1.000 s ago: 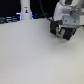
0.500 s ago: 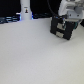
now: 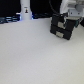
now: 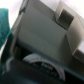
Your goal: Open the kcup holder, insert the kcup into the holder, and close the kcup holder
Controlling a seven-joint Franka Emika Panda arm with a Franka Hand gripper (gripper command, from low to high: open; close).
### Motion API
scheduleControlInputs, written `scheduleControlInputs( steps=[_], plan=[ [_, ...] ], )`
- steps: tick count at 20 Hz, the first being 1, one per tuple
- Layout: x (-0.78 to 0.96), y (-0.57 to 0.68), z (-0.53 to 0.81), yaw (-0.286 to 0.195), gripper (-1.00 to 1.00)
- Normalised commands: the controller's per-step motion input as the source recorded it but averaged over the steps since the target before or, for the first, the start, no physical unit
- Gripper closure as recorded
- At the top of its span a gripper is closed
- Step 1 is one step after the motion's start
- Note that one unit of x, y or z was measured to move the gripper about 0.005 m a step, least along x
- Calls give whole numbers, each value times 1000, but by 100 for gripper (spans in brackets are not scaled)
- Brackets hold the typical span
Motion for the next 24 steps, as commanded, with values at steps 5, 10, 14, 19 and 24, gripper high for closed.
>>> scheduleControlInputs(
  steps=[5, 10, 14, 19, 24],
  plan=[
    [-5, -12, -5, -8, -100],
    [6, -79, 5, -8, -100],
    [20, -104, -4, 4, -100],
    [289, 347, 341, -21, -100],
    [457, 421, 186, -9, -100]
  ],
)
